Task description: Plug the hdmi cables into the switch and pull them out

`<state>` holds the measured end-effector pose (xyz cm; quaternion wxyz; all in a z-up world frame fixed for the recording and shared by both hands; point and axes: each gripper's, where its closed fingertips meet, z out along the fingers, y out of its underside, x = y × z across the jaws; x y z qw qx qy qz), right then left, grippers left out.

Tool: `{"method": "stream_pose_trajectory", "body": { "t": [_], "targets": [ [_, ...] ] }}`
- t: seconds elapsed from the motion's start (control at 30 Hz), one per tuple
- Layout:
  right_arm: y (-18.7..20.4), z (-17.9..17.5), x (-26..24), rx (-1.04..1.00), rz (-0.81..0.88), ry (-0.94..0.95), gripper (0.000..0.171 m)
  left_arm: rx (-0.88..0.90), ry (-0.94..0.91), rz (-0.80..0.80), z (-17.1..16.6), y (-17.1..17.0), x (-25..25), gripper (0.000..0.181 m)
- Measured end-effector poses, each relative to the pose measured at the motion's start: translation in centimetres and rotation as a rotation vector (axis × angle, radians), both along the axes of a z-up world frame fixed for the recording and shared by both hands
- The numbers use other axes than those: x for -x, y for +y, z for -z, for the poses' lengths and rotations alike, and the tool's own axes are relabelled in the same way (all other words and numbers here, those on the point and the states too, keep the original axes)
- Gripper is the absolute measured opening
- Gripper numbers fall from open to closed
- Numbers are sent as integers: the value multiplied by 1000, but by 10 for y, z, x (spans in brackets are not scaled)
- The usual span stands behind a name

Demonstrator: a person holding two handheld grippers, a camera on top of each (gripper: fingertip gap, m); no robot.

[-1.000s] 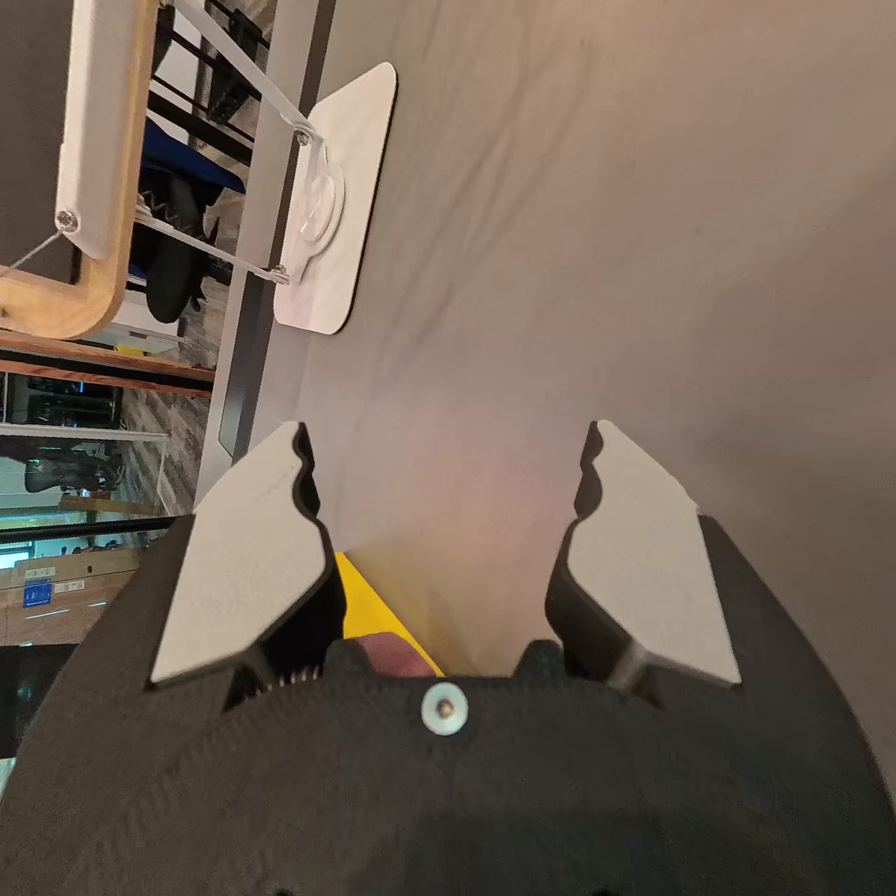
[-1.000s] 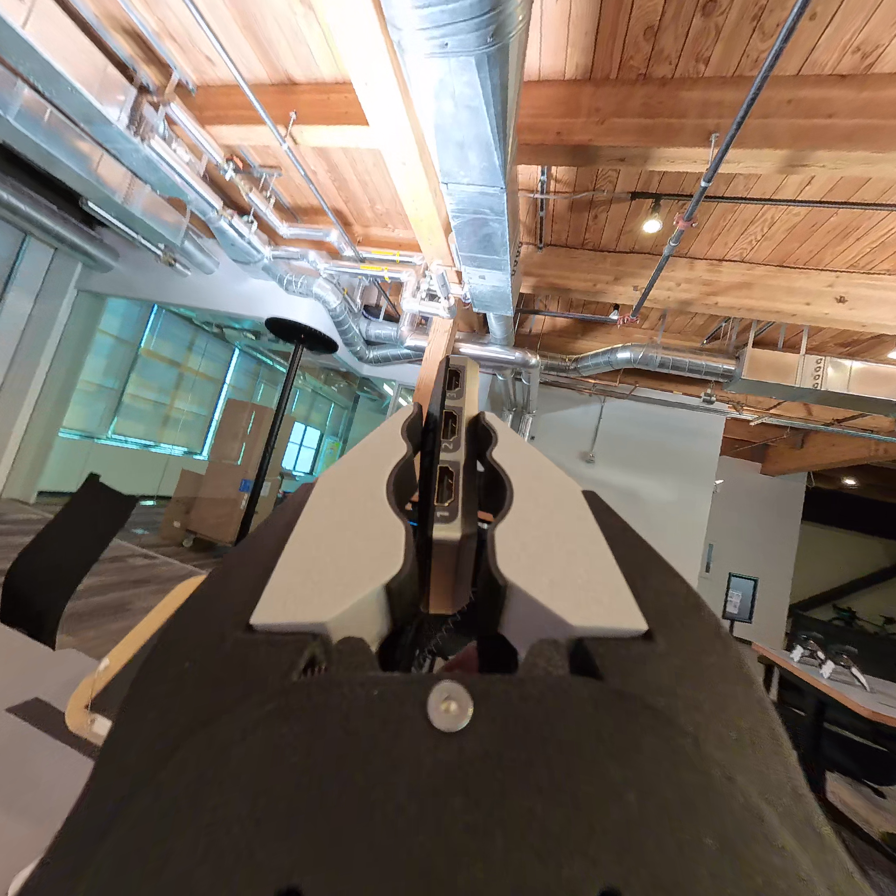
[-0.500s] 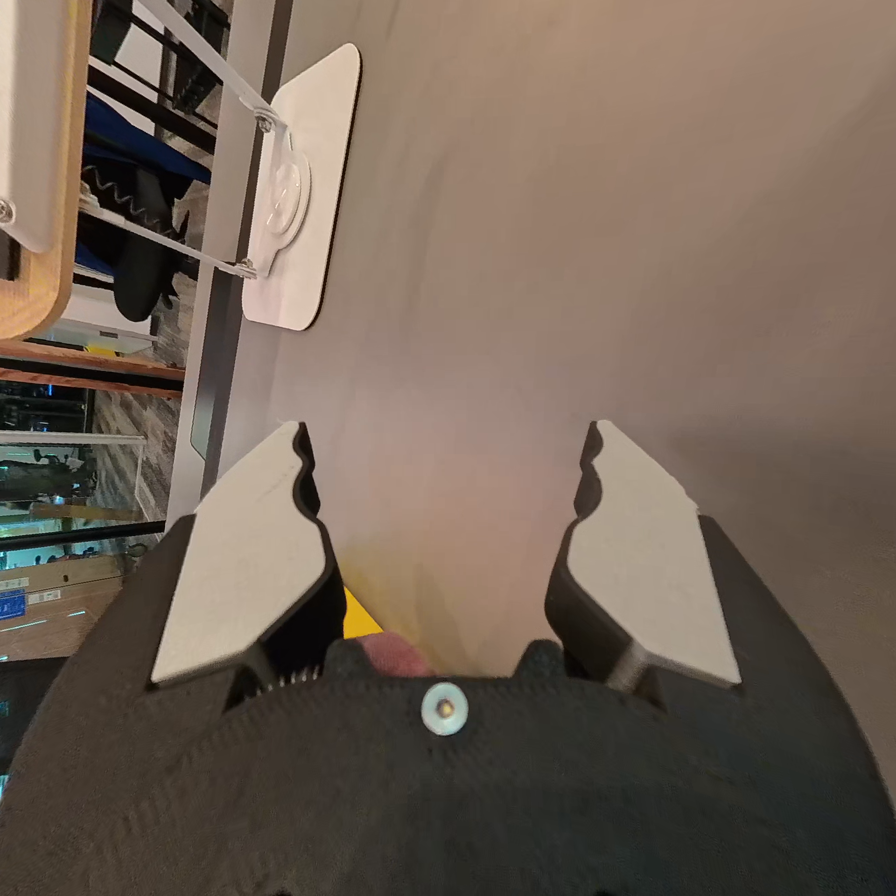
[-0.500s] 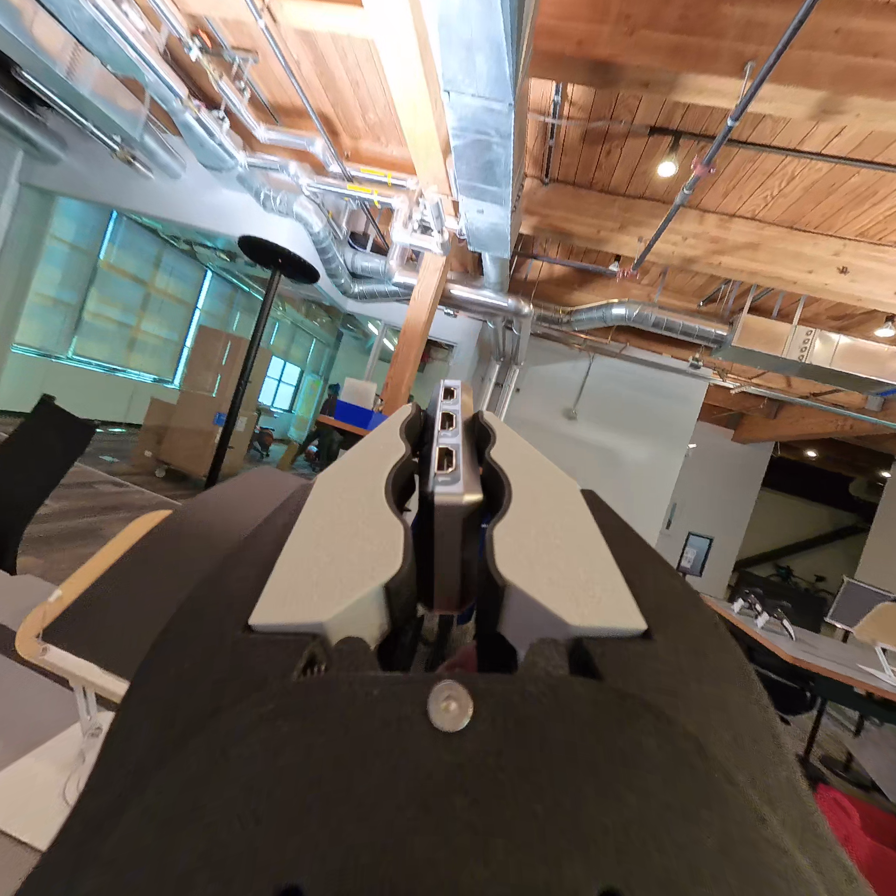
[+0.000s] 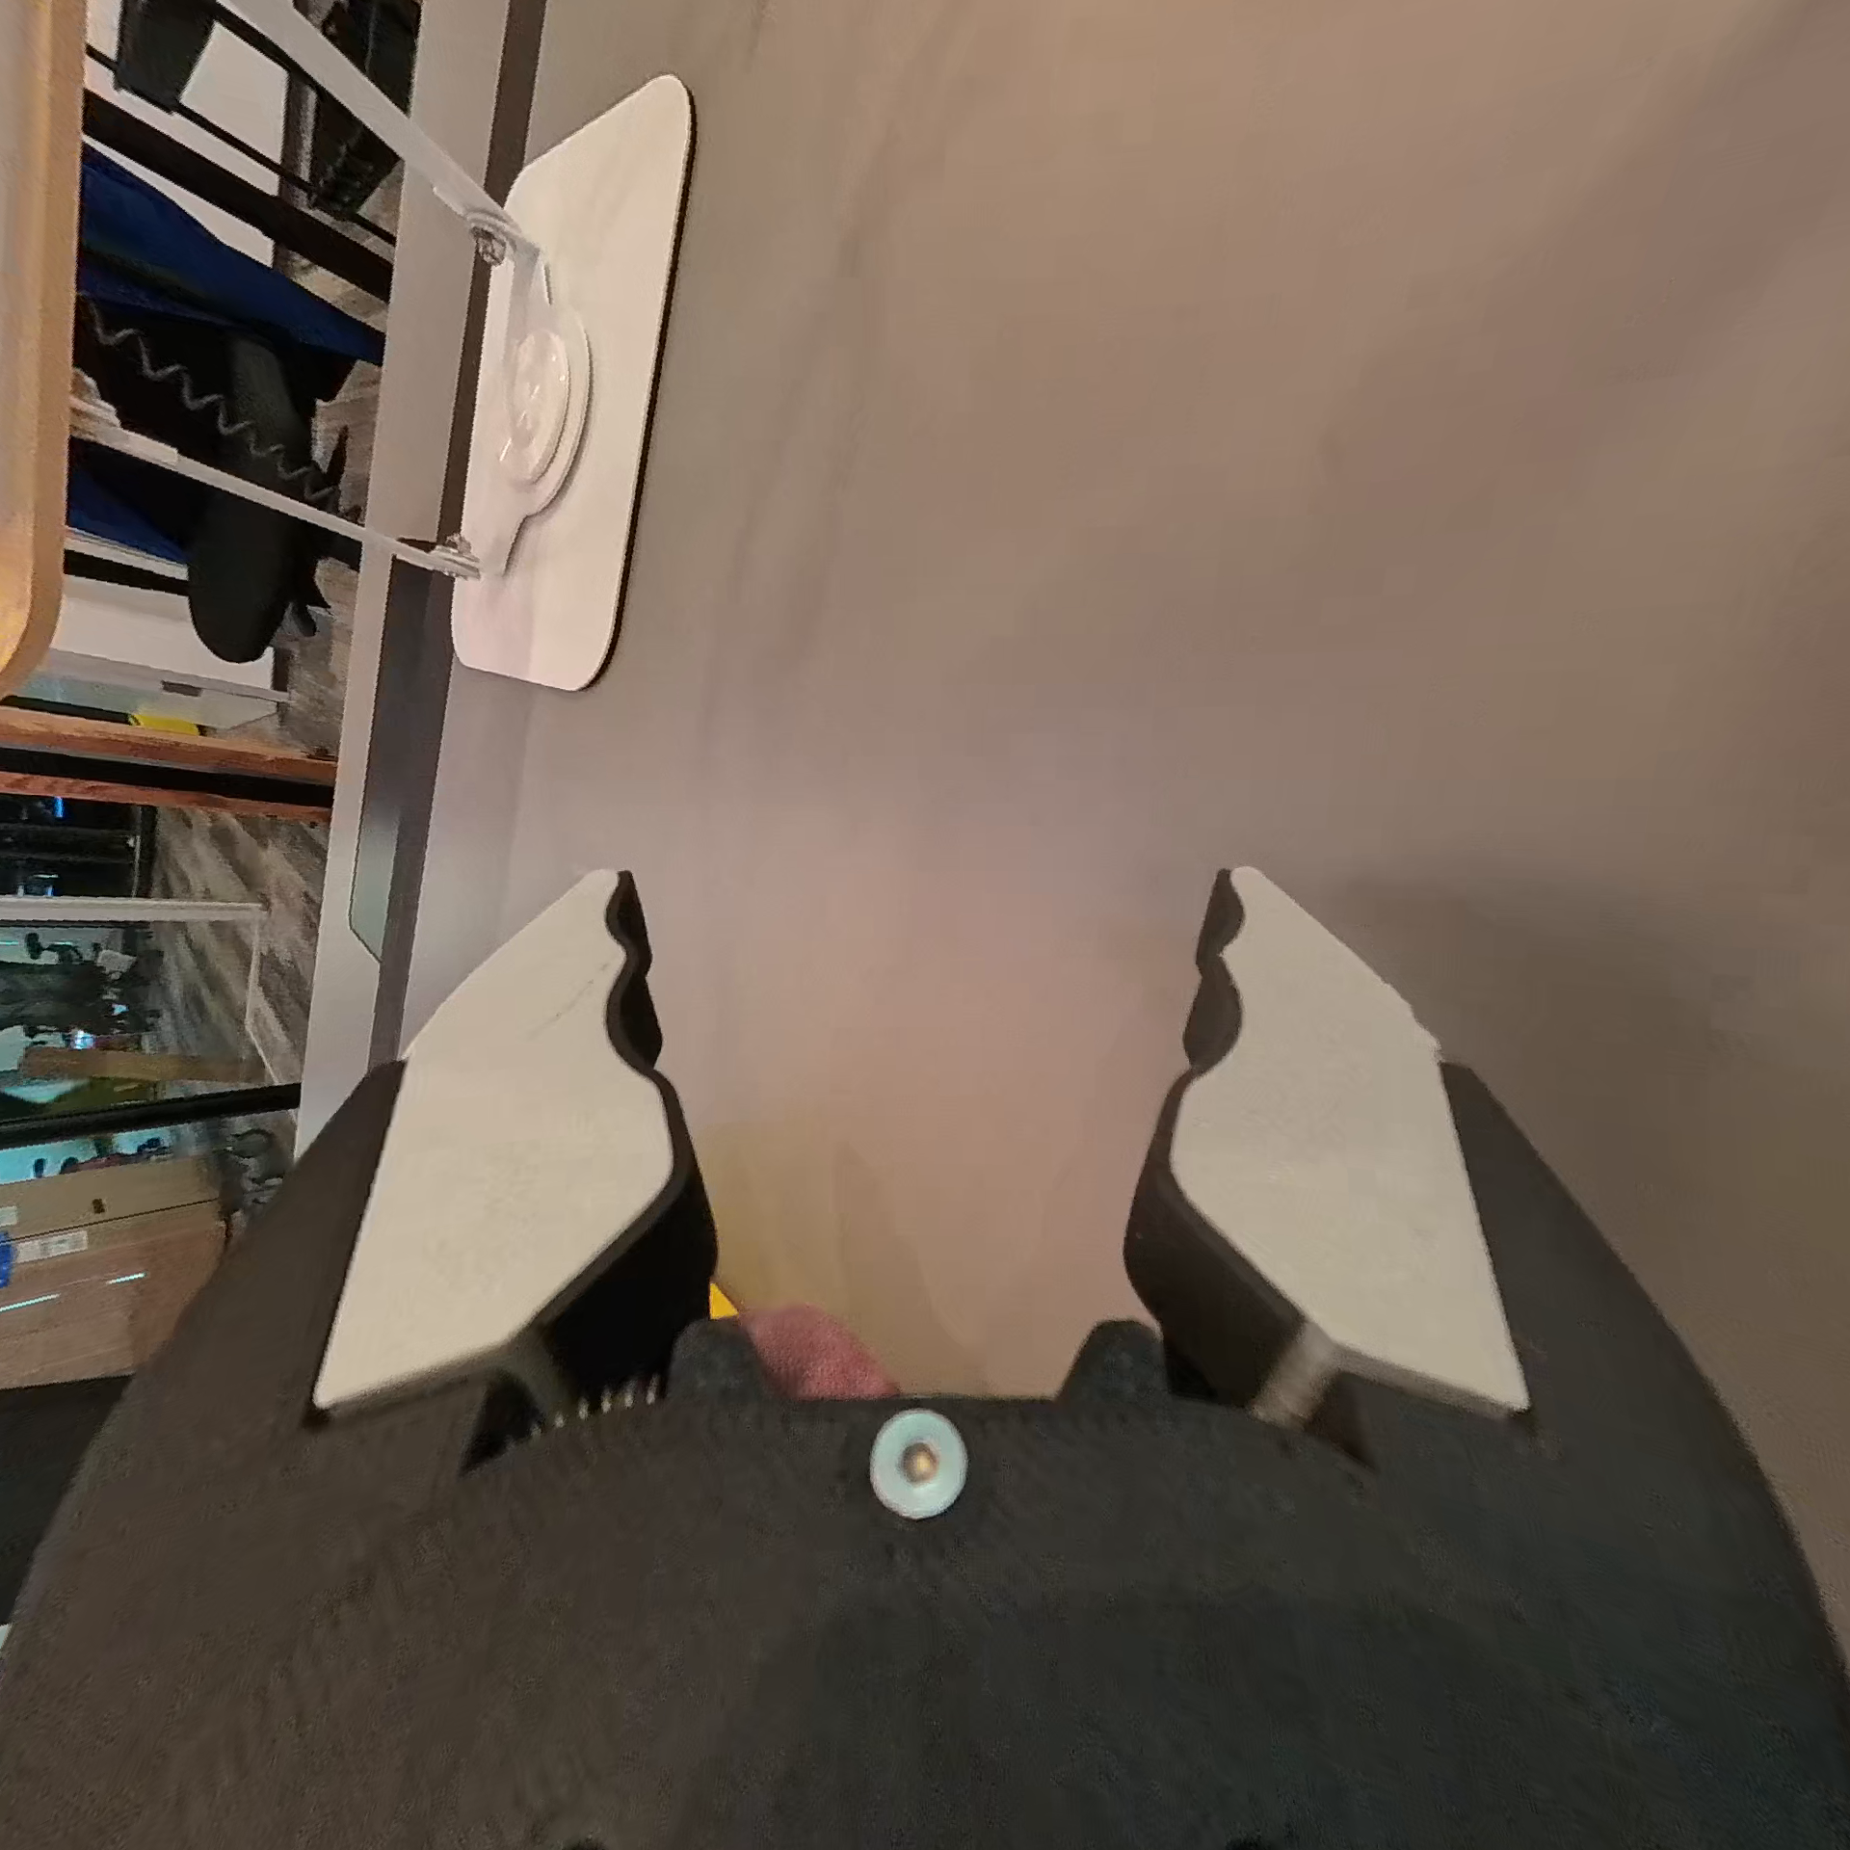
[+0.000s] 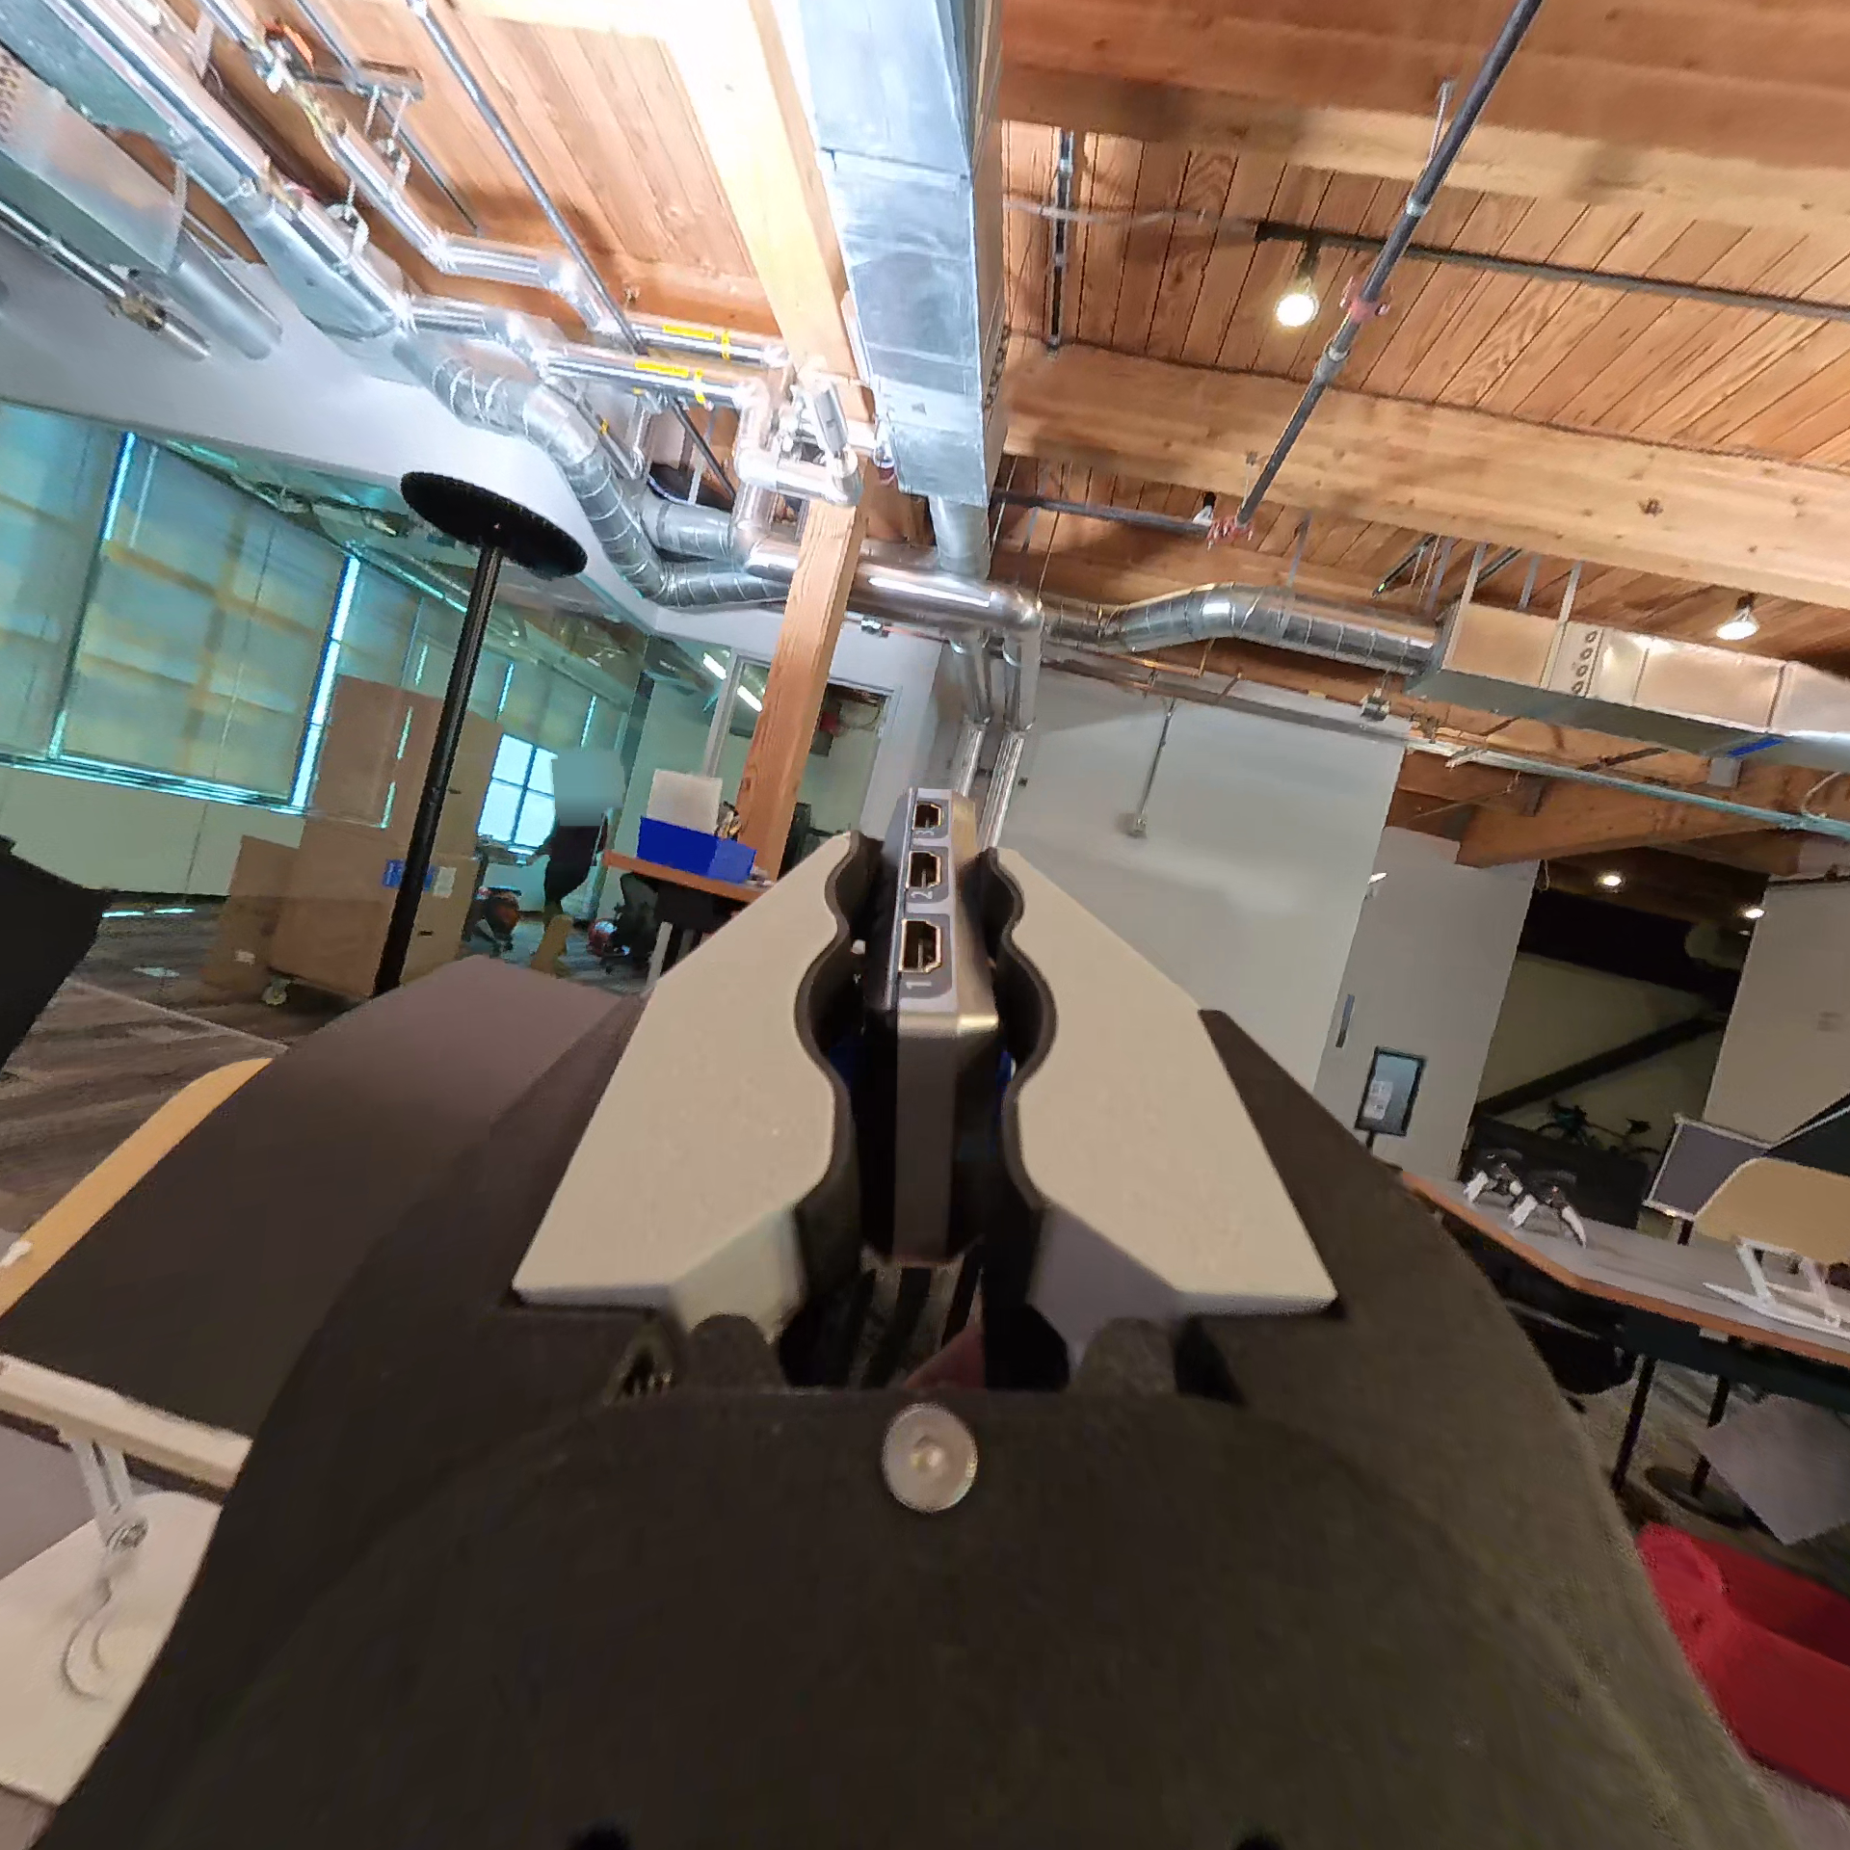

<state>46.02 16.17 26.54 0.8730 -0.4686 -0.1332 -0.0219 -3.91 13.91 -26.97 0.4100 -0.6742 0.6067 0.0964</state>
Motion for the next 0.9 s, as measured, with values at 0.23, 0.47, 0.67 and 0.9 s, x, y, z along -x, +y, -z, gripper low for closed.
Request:
{"method": "stream_pose_trajectory", "body": {
  "t": [0.23,0.47,0.67,0.9],
  "targets": [
    [31,23,15,79,-55,8,19,12,-9,-16,1,1,6,103],
    [69,91,56,262,-180,-28,19,15,10,-5,8,-2,6,103],
    [91,172,68,396,-255,-39,19,17,15,-8,9,-2,9,103],
    [115,238,81,502,-365,-43,18,24,25,-6,13,-3,7,102]
  ]
}}
